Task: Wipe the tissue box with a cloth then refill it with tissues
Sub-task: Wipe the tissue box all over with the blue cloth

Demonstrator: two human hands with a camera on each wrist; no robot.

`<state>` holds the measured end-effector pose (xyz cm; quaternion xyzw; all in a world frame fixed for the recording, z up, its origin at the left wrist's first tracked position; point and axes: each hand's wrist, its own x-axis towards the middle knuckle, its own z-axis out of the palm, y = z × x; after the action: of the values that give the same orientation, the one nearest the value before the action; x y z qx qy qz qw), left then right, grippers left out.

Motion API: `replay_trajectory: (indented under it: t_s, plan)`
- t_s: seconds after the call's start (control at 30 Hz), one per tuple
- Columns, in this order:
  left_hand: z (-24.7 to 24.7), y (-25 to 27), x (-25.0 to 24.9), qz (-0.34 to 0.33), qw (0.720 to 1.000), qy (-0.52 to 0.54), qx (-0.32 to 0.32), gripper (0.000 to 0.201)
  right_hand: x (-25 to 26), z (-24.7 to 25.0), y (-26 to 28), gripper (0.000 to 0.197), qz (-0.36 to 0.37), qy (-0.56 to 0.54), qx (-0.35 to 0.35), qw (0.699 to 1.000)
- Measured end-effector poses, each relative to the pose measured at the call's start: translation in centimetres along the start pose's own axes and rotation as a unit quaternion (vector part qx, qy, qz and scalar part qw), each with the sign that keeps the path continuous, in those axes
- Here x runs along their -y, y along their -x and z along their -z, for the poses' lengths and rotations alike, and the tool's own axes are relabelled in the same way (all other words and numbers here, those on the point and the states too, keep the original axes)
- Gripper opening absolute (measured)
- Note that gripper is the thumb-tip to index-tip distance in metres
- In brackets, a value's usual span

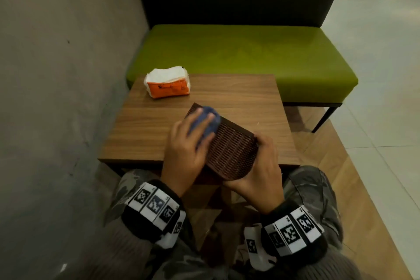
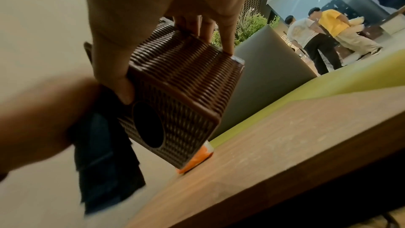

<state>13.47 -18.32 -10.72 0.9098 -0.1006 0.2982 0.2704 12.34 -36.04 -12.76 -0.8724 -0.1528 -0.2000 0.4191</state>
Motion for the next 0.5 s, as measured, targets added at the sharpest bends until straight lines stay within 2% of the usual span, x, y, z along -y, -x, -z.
replay_trajectory:
  t_s: [0.03, 0.07, 0.1, 0.13, 0.2, 0.23, 0.27, 0.3, 0.37, 0.43, 0.5]
  plan:
    - [-0.1, -0.1, 0.4, 0.051, 0.998, 0.011, -0.021, 0.041, 0.1, -0.3, -0.1, 0.094, 0.003, -0.002, 0.004, 1.000]
    - [-0.3, 0.2, 0.1, 0.056, 0.998, 0.014, -0.035, 0.039, 0.2, -0.4, -0.4, 0.095, 0.005, -0.002, 0.011, 1.000]
    - [-0.4, 0.5, -0.6, 0.012, 0.999, 0.017, -0.035, 0.039, 0.3, -0.6, -0.7, 0.097, 0.000, -0.004, 0.012, 1.000]
    - [-0.5, 1.1, -1.4, -0.062, 0.998, 0.027, -0.013, 0.040, 0.3, -0.6, -0.9, 0.099, -0.008, -0.006, 0.004, 1.000]
    - [0.0, 1.7, -2.2, -0.213, 0.975, 0.040, 0.054, 0.042, 0.0, -0.2, -1.4, 0.103, -0.013, -0.013, -0.010, 1.000]
    - [0.4, 1.1, -1.4, -0.253, 0.964, 0.035, 0.070, 0.039, -0.1, 0.0, -1.5, 0.103, -0.005, -0.011, -0.007, 1.000]
    - [0.5, 0.3, -0.6, -0.252, 0.964, 0.036, 0.070, 0.036, -0.2, 0.1, -1.5, 0.103, 0.002, -0.007, 0.002, 1.000]
    - [0.5, -0.7, 0.3, -0.204, 0.976, 0.054, 0.055, 0.034, -0.3, 0.2, -1.3, 0.104, 0.003, -0.004, 0.011, 1.000]
    - [1.2, -2.8, 1.1, -0.032, 0.993, 0.116, -0.009, 0.026, -0.6, 0.2, -0.8, 0.108, -0.023, -0.006, 0.016, 1.000]
    - [2.0, -4.2, 1.2, 0.107, 0.978, 0.154, -0.088, 0.019, -0.6, 0.2, -0.3, 0.110, -0.057, -0.012, 0.024, 0.998]
    - [2.8, -5.6, 0.6, 0.184, 0.943, 0.216, -0.174, 0.021, -0.8, 0.3, -0.1, 0.111, -0.071, -0.009, 0.034, 0.997]
